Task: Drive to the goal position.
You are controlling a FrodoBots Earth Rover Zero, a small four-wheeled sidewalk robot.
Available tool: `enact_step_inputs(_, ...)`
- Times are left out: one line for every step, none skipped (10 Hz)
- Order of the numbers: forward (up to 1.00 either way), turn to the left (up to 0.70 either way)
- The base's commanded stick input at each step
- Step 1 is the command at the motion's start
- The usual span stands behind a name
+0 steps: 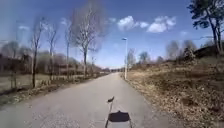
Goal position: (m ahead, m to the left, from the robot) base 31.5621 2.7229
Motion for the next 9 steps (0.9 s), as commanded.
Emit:
enact_step_inputs(0.85,0.00)
enact_step_inputs(0.85,0.00)
enact_step_inputs(0.85,0.00)
enact_step_inputs(0.85,0.00)
enact_step_inputs(0.85,0.00)
enact_step_inputs(0.85,0.00)
enact_step_inputs(0.85,0.00)
enact_step_inputs(0.85,0.00)
enact_step_inputs(0.85,0.00)
